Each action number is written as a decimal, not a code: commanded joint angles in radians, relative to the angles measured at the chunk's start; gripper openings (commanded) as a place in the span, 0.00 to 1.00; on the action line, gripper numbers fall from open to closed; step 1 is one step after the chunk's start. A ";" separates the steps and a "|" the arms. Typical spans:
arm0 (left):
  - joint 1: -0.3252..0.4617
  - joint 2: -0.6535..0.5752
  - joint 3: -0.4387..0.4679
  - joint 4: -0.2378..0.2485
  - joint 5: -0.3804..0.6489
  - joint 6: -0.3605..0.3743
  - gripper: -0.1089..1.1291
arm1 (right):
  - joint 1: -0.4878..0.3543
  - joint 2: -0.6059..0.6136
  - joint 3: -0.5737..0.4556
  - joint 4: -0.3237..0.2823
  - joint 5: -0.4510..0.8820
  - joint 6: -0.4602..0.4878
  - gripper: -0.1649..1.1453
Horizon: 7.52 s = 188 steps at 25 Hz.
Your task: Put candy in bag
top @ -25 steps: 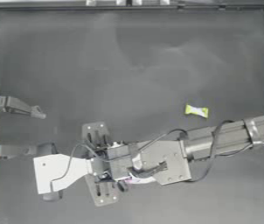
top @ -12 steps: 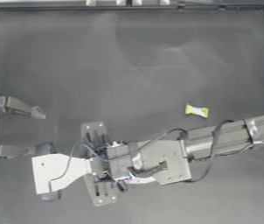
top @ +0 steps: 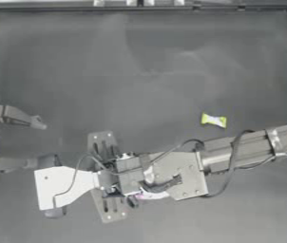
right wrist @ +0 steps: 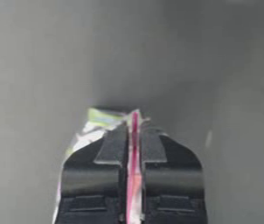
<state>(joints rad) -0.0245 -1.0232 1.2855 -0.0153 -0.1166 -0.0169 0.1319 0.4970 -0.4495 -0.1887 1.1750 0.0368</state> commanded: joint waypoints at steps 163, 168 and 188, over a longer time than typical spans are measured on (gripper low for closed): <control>-0.123 0.738 -0.342 -0.152 -0.262 0.060 0.13 | 0.015 -0.411 0.635 -0.067 -0.331 0.264 0.18; -0.123 0.739 -0.342 -0.152 -0.262 0.060 0.13 | 0.028 -0.448 0.678 -0.074 -0.333 0.310 0.18; -0.123 0.750 -0.337 -0.152 -0.267 0.060 0.13 | 0.120 -0.586 0.850 -0.152 -0.337 0.558 0.18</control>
<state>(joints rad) -0.1427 -0.2148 0.9526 -0.1703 -0.3804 0.0414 0.2393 -0.0537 0.3973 -0.3405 0.8314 0.5844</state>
